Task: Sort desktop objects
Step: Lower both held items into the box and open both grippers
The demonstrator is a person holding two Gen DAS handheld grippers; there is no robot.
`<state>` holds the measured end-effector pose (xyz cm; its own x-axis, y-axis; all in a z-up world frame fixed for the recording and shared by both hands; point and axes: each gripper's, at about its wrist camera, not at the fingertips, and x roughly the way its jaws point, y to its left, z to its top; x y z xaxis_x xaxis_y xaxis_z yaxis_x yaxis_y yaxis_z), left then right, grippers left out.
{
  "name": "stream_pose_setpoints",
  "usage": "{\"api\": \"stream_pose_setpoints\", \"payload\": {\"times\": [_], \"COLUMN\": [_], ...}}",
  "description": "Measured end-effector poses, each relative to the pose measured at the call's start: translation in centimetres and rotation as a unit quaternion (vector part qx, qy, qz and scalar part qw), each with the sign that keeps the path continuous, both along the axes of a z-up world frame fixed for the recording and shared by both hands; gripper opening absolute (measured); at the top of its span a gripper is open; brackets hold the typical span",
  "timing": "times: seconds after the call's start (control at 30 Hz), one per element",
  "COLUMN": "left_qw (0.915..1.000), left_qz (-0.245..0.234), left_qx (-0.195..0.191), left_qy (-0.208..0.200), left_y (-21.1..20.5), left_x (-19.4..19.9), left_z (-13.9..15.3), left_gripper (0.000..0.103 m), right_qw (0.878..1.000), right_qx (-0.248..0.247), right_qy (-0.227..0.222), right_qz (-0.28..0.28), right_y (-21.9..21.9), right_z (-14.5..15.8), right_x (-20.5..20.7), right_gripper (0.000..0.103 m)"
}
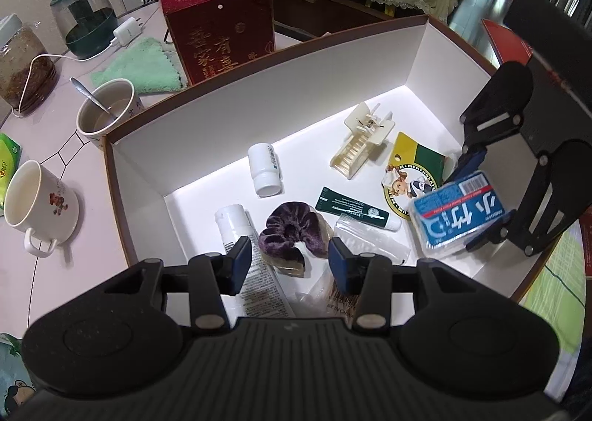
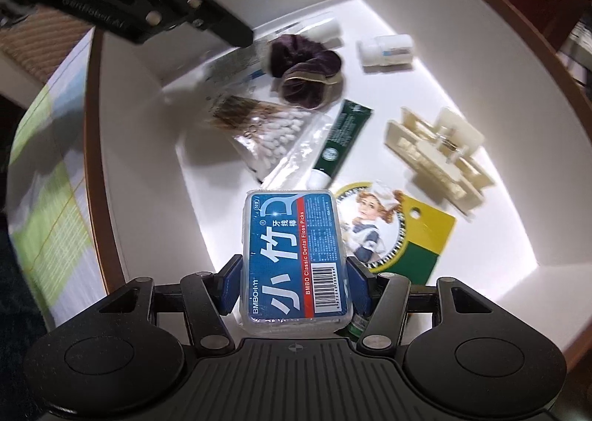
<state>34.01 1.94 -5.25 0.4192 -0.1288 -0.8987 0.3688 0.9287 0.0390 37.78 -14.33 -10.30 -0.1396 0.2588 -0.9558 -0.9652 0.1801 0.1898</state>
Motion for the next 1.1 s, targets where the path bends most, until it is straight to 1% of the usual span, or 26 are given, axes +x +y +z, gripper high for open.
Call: {"api": "stream_pose_setpoints", "payload": {"times": [0.07,0.1,0.17,0.4,0.6,0.73,0.83,0.97,1.07,1.1], "left_qw": [1.0,1.0,1.0,1.0,0.9999,0.9999,0.9998,0.9996,0.9995,0.9994], "left_qz": [0.002,0.002,0.003,0.005,0.005,0.01,0.013,0.014,0.012,0.013], "left_qx": [-0.001,-0.001,-0.002,-0.001,0.005,0.011,0.014,0.023,0.027,0.03], "left_qy": [-0.001,-0.002,-0.002,0.003,0.009,0.009,0.006,-0.002,-0.009,-0.012], "left_y": [0.0,0.0,0.0,0.3,0.5,0.5,0.3,-0.2,-0.7,-0.9], "left_x": [0.0,0.0,0.0,-0.2,-0.8,-1.3,-1.7,-2.3,-2.7,-2.9], "left_z": [0.1,0.1,0.2,0.1,-0.1,0.0,0.4,1.1,1.7,1.9], "left_gripper": [0.04,0.04,0.04,0.04,0.041,0.042,0.045,0.052,0.056,0.059], "right_qw": [0.999,0.999,0.998,0.998,0.999,1.0,0.999,0.998,0.995,0.993], "right_qx": [0.01,0.012,0.016,0.013,0.007,0.017,0.027,0.032,0.037,0.04], "right_qy": [0.019,0.027,0.033,0.043,0.021,0.0,-0.016,-0.039,-0.056,-0.06], "right_qz": [0.026,0.032,0.042,0.044,0.034,0.007,-0.018,-0.045,-0.08,-0.093], "right_y": [0.1,0.2,0.4,0.6,0.2,-0.6,-1.7,-3.0,-3.6,-3.8], "right_z": [-0.3,-0.4,-0.7,-1.1,-0.2,0.7,1.9,3.3,4.0,4.3], "right_x": [0.4,0.6,0.9,1.3,1.2,1.0,0.7,0.0,-0.5,-0.6], "right_gripper": [0.058,0.063,0.068,0.068,0.068,0.068,0.068,0.068,0.068,0.068]}}
